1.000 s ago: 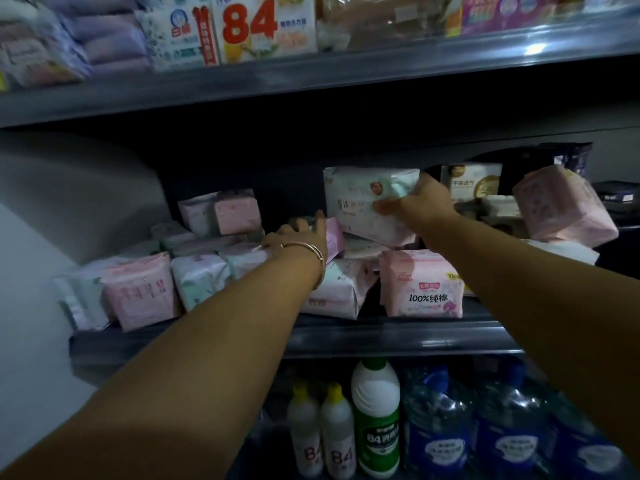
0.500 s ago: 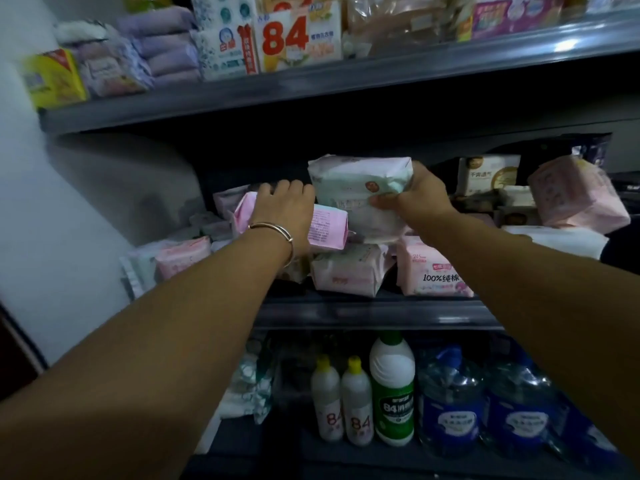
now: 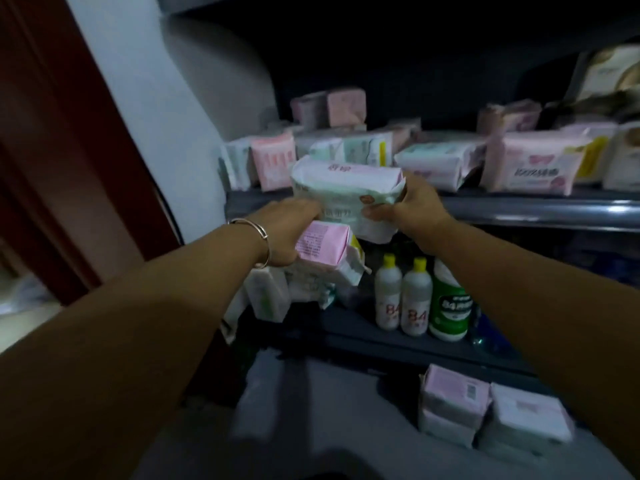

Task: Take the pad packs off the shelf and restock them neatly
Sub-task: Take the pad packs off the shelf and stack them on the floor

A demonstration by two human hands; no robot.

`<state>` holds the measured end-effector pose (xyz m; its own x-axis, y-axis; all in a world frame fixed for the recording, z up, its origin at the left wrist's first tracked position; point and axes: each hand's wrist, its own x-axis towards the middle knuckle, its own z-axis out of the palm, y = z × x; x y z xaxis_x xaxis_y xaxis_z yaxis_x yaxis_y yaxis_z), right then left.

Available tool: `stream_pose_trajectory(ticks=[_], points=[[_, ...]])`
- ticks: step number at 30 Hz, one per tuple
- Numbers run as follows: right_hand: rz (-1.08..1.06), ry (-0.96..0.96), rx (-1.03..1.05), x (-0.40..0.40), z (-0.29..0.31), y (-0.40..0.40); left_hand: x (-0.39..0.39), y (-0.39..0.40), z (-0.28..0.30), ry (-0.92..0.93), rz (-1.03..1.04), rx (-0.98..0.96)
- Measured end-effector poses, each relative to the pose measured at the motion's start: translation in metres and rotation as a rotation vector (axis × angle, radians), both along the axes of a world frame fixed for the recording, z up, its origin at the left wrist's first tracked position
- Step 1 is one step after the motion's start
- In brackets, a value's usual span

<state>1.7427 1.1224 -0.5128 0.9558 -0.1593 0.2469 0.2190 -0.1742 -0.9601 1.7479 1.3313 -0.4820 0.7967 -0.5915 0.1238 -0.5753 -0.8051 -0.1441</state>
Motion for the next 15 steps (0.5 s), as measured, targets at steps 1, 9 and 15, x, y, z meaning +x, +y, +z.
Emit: stream_pose_trajectory(ticks=[1,9,15], points=[[0.013,0.032,-0.008,0.001,-0.018,0.007,-0.001,0.011,-0.018,0.044,0.012,-0.011],[0.089,0.315,-0.186,0.021,-0.171,0.073,-0.001,0.078,-0.165,0.299,0.091,-0.017],[0.068,0.490,-0.208,0.036,-0.276,0.131,0.025,0.117,-0.267,0.415,0.158,-0.008]])
